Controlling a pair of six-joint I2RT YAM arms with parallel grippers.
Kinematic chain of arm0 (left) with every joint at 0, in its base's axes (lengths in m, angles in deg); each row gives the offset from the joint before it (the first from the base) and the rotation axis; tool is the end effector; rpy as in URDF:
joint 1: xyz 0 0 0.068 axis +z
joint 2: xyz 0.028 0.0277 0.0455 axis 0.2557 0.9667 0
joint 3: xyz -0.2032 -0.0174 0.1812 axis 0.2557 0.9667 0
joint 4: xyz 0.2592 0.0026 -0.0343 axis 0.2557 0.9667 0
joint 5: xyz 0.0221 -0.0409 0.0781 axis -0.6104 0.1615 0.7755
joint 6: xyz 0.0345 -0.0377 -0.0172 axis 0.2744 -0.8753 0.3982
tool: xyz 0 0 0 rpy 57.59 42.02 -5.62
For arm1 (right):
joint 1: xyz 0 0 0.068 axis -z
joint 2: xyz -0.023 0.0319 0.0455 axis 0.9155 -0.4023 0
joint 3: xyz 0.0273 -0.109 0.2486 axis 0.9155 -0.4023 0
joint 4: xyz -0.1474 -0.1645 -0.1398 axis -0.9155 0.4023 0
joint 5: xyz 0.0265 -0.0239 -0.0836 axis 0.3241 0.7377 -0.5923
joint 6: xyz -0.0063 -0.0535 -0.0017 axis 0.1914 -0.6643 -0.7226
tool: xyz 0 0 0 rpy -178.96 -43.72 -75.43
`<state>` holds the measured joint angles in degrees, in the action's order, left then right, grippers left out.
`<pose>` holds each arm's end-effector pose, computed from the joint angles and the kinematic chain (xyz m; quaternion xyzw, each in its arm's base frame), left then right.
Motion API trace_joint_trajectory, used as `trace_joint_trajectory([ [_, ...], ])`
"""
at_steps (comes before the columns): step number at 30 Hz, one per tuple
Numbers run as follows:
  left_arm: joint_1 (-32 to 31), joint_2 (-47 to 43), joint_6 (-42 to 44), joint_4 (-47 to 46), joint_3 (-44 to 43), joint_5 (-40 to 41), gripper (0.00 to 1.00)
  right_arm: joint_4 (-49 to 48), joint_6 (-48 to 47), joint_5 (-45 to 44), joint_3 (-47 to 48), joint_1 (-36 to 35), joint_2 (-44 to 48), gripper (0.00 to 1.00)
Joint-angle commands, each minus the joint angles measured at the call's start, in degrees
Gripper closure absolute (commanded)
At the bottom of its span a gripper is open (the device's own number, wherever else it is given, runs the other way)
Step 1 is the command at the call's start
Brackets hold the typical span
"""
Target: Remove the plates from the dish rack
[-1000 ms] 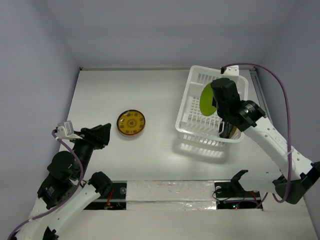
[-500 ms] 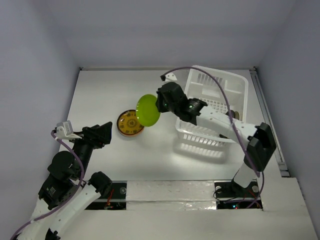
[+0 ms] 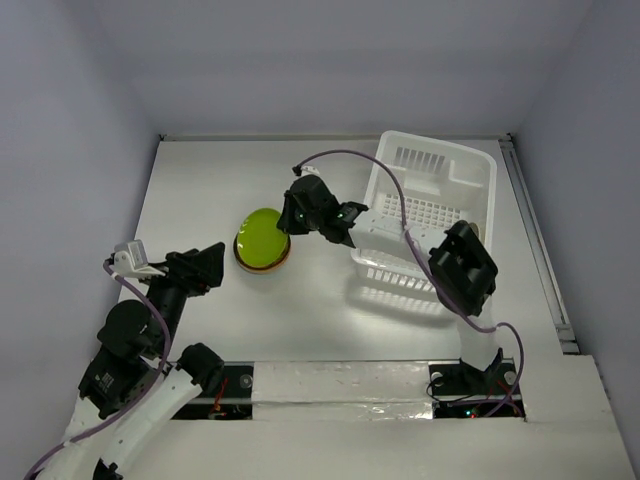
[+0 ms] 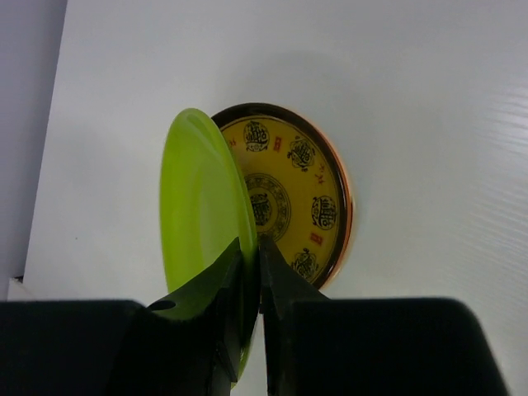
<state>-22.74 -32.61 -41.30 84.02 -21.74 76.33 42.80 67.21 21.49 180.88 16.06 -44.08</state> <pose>0.0402 -0.0115 0.3632 -0.1286 0.6396 -0.2984 0.6967 0.3033 0.3595 0.2536 -0.0789 0.8719 0.3068 0.3735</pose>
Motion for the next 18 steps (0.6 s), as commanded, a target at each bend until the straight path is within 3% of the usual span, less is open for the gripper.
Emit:
trace_joint_trajectory([
  [1,0.4,1.5,0.9,-2.9,0.8,-1.0,0.3,-5.0,4.1,2.8,2.6,-0.5,-1.5,0.8],
  [5,0.4,1.3,0.9,-3.0,0.8,-1.1,0.3,-1.6,2.7,2.8,3.3,-1.0,-2.6,0.59],
  [10,0.9,1.0,0.9,-3.0,0.8,-1.1,0.3,2.5,0.3,-0.9,2.5,-1.0,-1.1,0.41],
  [12,0.9,1.0,0.9,-3.0,0.8,-1.2,0.3,4.4,-1.0,-3.5,1.9,-1.0,0.7,0.39],
  [16,0.9,1.1,0.8,-3.1,0.8,-1.3,0.3,7.0,-3.0,-7.4,1.2,-1.6,4.3,0.24],
  [18,1.4,1.2,0.8,-3.1,0.8,-1.4,0.3,7.9,-4.3,-9.0,0.9,-1.6,6.8,0.22],
])
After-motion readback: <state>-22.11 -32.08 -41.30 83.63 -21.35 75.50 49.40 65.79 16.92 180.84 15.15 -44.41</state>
